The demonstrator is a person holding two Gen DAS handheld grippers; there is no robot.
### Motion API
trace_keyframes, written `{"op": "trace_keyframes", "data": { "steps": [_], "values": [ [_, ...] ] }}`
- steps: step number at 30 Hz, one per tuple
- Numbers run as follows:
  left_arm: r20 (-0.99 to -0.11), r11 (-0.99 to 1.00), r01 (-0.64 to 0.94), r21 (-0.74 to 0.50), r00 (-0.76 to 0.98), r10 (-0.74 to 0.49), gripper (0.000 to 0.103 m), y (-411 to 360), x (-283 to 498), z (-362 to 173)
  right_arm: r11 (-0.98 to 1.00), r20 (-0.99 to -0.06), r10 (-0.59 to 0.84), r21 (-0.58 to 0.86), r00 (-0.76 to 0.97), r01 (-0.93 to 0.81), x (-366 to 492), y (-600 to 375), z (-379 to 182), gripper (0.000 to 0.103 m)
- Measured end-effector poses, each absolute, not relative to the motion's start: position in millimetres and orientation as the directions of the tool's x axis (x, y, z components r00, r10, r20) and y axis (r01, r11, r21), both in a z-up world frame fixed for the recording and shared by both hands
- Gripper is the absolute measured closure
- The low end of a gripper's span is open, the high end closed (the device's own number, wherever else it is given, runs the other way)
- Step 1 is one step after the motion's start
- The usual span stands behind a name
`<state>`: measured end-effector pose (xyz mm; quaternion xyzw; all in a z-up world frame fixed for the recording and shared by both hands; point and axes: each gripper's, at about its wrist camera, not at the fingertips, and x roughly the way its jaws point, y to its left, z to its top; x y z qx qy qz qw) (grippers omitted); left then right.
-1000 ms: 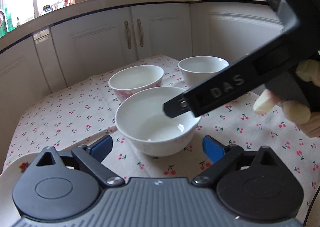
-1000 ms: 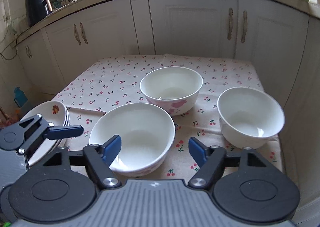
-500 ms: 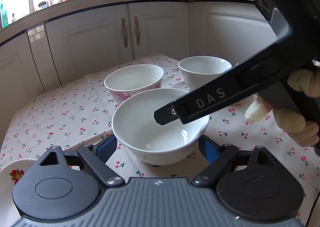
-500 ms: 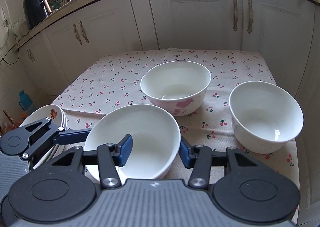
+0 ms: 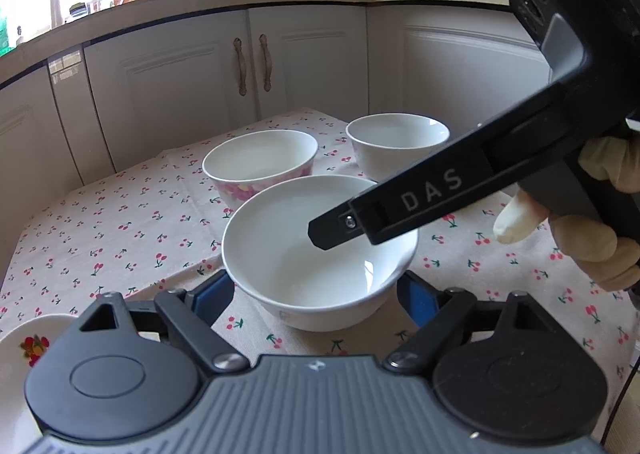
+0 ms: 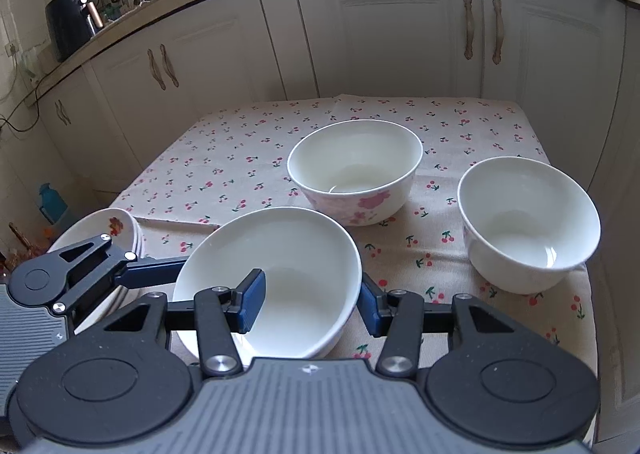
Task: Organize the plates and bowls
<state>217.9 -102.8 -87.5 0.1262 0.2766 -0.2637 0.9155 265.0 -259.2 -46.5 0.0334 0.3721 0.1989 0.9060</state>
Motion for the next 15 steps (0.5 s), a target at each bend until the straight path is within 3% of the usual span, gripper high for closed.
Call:
{"op": "trace_keyframes", "data": {
  "steps": [15],
  "values": [
    [-0.565,0.807,0.586,0.073,0.691,-0.451,0.015,-83,164,-68,0.919,-0.658,0.387,0.217,0.646,-0.328,201,-249,-29,0.048]
  ]
}}
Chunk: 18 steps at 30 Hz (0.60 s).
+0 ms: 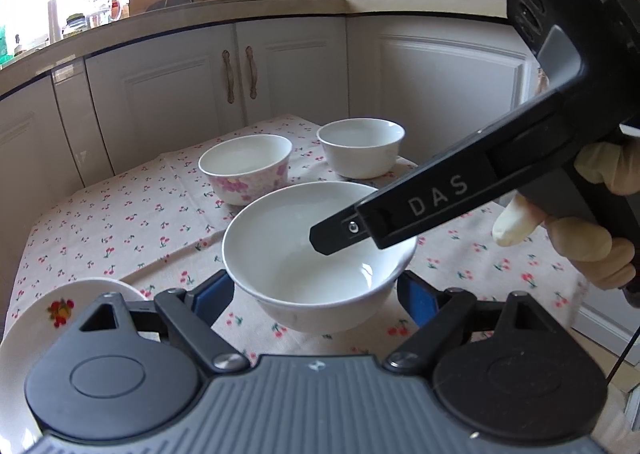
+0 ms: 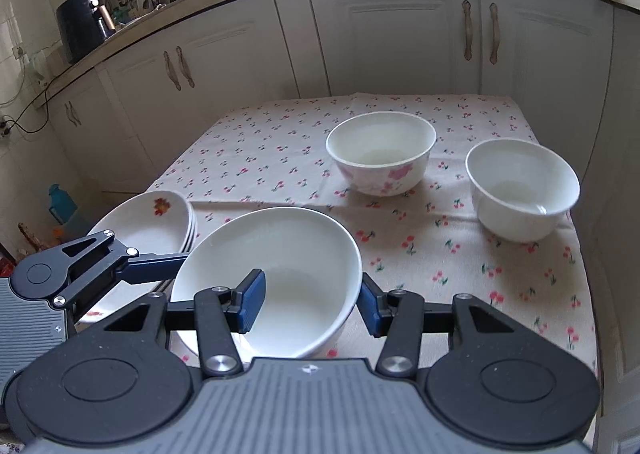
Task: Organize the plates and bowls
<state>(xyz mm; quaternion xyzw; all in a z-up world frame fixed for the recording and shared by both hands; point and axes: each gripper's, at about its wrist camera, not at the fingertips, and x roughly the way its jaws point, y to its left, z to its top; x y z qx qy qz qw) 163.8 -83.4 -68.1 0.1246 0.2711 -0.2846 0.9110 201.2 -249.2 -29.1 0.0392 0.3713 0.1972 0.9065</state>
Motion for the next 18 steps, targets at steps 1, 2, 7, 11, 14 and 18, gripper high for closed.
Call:
{"op": "trace_keyframes", "data": {
  "steps": [1,2,7,11,14,18],
  "values": [
    [-0.567,0.806,0.588,0.069,0.688,-0.453,0.015,-82,161,-68,0.919,-0.658,0.387,0.219,0.646,-0.328,197,-248,-29,0.048],
    [-0.567,0.804,0.590,0.068,0.686,-0.456,0.015,-82,157,-68,0.919,-0.657,0.387,0.217,0.646,-0.330,194,-247,-29,0.048],
    [-0.580,0.798,0.599,0.070,0.675,-0.456,0.015,-81,147,-69,0.918,-0.664,0.390,0.229,0.638,-0.323,182,-246,-34,0.047],
    [-0.591,0.794,0.605,0.062,0.663,-0.459,0.015,-80,143,-72,0.919,-0.674,0.390,0.238,0.627,-0.315,176,-246,-39,0.047],
    [-0.598,0.791,0.609,0.055,0.655,-0.462,0.015,-79,141,-75,0.919,-0.679,0.391,0.246,0.621,-0.309,173,-247,-42,0.047],
    [-0.604,0.787,0.614,0.051,0.647,-0.466,0.015,-78,138,-77,0.919,-0.682,0.391,0.249,0.618,-0.306,169,-246,-44,0.047]
  ]
}}
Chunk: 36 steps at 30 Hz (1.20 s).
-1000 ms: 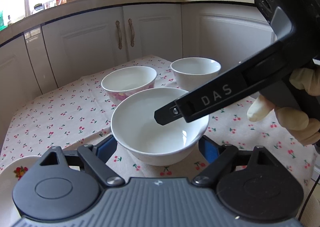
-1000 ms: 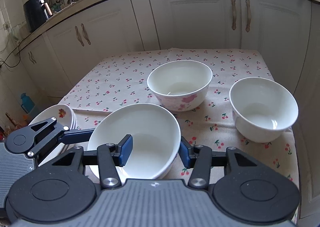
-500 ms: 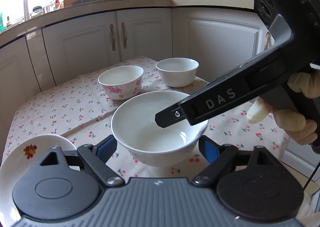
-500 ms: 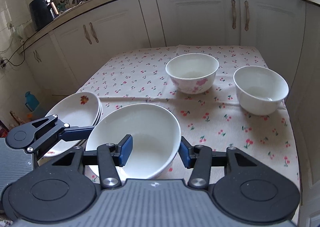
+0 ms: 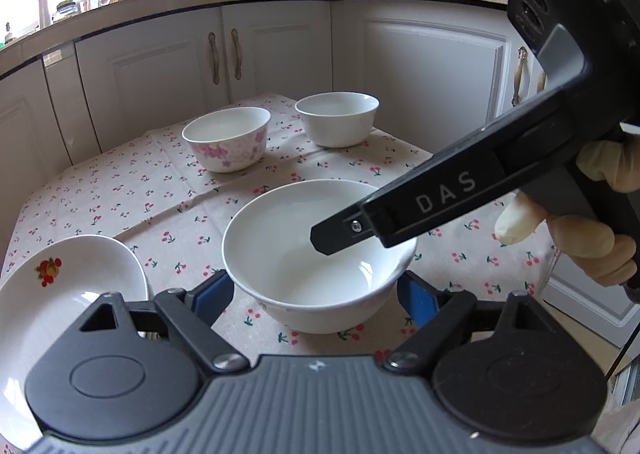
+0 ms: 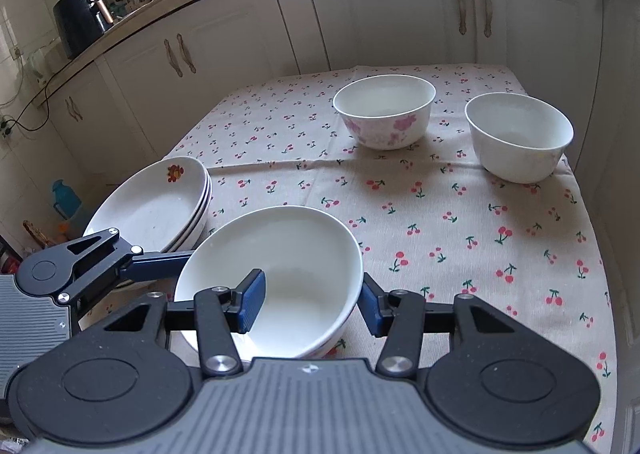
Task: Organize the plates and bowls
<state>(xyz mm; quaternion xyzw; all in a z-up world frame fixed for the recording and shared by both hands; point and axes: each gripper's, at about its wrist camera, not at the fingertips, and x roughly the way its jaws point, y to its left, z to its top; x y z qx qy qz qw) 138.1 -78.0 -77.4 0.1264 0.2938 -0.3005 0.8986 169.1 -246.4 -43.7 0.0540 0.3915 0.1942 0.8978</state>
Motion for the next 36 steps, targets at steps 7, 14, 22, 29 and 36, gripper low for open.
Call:
{"op": "trace_keyframes", "data": {
  "steps": [7,14,22,29,36],
  "values": [
    [-0.604,0.783,0.620,0.050,0.643,-0.471,0.015,-77,136,-80,0.918,-0.686,0.395,0.266,0.611,-0.295,168,-246,-48,0.047],
    [-0.599,0.778,0.626,0.053,0.643,-0.476,0.015,-77,136,-80,0.920,-0.683,0.391,0.267,0.616,-0.288,168,-247,-48,0.046],
    [-0.604,0.771,0.636,0.018,0.622,-0.499,0.008,-74,137,-82,0.914,-0.664,0.406,0.290,0.629,-0.284,161,-247,-49,0.038],
    [-0.607,0.750,0.662,0.004,0.598,-0.524,0.006,-69,130,-79,0.934,-0.639,0.357,0.235,0.681,-0.269,152,-246,-47,0.012],
    [-0.614,0.725,0.688,-0.019,0.564,-0.552,0.005,-55,118,-65,0.953,-0.564,0.295,0.234,0.771,-0.193,133,-266,-32,0.000]
  ]
}}
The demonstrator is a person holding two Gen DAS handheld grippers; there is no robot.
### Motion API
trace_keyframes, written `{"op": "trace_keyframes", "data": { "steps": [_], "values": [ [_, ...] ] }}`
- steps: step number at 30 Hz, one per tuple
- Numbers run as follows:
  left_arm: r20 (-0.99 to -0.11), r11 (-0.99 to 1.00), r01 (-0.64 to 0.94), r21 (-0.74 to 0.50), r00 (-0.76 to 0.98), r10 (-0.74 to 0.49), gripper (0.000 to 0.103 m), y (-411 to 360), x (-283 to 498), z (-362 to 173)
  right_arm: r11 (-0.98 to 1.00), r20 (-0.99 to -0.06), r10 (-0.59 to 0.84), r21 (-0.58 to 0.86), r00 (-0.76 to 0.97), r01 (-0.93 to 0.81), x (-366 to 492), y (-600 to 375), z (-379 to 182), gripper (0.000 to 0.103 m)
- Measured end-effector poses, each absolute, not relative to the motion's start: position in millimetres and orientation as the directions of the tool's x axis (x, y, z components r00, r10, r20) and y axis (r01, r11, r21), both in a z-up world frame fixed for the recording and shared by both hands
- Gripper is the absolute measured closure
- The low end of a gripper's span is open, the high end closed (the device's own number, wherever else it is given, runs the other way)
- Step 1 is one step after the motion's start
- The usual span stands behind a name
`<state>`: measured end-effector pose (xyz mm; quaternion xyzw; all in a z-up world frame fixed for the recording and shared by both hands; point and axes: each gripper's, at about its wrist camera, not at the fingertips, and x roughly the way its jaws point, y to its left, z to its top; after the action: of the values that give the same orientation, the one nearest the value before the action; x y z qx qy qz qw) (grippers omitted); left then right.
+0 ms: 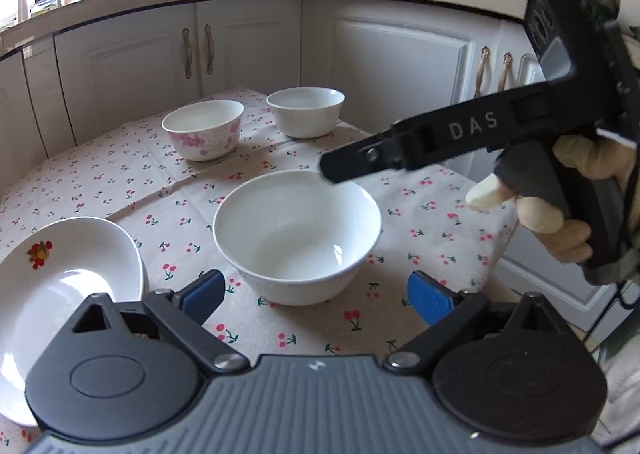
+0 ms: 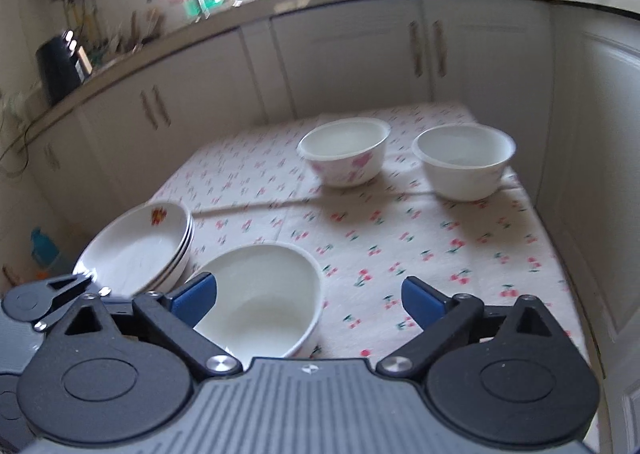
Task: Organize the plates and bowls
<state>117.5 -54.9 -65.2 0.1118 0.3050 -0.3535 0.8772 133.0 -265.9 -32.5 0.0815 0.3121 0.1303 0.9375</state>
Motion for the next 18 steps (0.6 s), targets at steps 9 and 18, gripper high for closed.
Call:
{"op": "trace_keyframes", "data": {
  "steps": [9,18],
  "values": [
    [-0.635,0.729,0.684,0.019,0.572,-0.519,0.002,-55,143,-39,0.992,-0.484,0.107,-0.003,0.868,-0.124,121,-287,-25,0.000],
    [-0.658,0.711,0.703,0.003,0.537,-0.528,0.002,-92,214,-9,0.992,-0.513,0.098,-0.014,0.853,-0.122,152,-312,-35,0.000]
  ]
}}
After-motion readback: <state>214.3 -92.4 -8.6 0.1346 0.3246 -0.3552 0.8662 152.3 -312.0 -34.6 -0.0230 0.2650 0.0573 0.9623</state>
